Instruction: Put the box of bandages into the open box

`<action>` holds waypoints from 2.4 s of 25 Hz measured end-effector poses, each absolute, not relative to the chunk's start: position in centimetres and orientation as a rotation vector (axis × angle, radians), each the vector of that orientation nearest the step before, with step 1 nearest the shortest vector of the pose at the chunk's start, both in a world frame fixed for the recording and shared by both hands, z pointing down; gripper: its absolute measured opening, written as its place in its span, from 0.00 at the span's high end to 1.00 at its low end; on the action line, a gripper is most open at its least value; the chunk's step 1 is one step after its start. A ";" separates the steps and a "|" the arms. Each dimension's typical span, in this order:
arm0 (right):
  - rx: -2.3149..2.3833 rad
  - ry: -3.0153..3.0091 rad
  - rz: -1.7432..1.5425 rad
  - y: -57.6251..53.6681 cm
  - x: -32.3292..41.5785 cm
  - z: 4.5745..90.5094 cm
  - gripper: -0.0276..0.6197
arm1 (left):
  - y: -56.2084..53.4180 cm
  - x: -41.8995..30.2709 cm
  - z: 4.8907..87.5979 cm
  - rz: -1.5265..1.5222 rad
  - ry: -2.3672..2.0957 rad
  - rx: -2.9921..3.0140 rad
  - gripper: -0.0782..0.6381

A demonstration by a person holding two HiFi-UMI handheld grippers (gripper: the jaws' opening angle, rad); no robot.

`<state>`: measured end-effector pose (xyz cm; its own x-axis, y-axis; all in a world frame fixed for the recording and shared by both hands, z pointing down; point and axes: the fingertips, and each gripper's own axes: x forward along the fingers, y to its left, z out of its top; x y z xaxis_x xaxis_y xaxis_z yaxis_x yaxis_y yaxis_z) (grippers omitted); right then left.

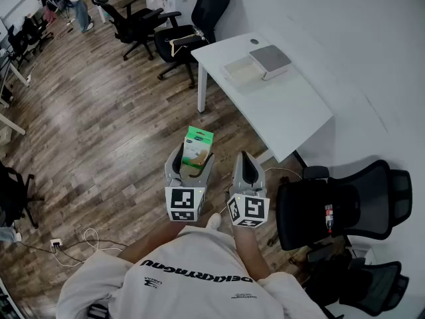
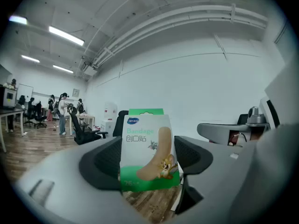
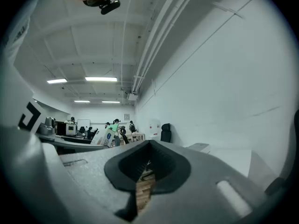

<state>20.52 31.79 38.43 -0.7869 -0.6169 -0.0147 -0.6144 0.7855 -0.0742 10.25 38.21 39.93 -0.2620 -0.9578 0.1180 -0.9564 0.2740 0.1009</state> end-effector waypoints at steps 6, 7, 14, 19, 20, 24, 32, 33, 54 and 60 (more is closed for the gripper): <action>-0.972 2.941 -0.188 30.1 21.8 39.2 0.96 | 37.4 11.5 40.1 -0.020 -2.413 1.779 0.39; -0.965 2.947 -0.194 29.9 21.9 39.4 0.96 | 37.4 11.6 40.0 -0.021 -2.421 1.771 0.39; -0.888 2.980 -0.193 28.9 23.4 39.9 0.96 | 36.7 13.2 40.5 -0.026 -2.460 1.714 0.39; -0.834 3.001 -0.191 27.9 24.3 40.2 0.96 | 35.8 14.7 40.6 -0.021 -2.492 1.688 0.39; -0.821 3.005 -0.192 27.8 24.4 40.4 0.96 | 35.7 15.0 40.7 -0.021 -2.499 1.680 0.39; -0.788 3.008 -0.209 27.5 25.4 41.4 0.96 | 35.3 16.3 41.2 -0.017 -2.522 1.651 0.39; -0.740 3.011 -0.222 26.4 25.4 42.0 0.96 | 34.8 16.6 41.7 -0.018 -2.553 1.613 0.39; -0.738 3.012 -0.224 26.0 25.3 42.2 0.96 | 34.5 16.5 41.9 -0.019 -2.554 1.609 0.39; -0.768 3.005 -0.187 18.6 14.9 43.2 0.96 | 26.6 6.0 43.1 -0.049 -2.526 1.669 0.39; -0.873 2.988 -0.212 14.7 9.7 43.6 0.96 | 22.8 0.3 43.3 -0.020 -2.471 1.726 0.39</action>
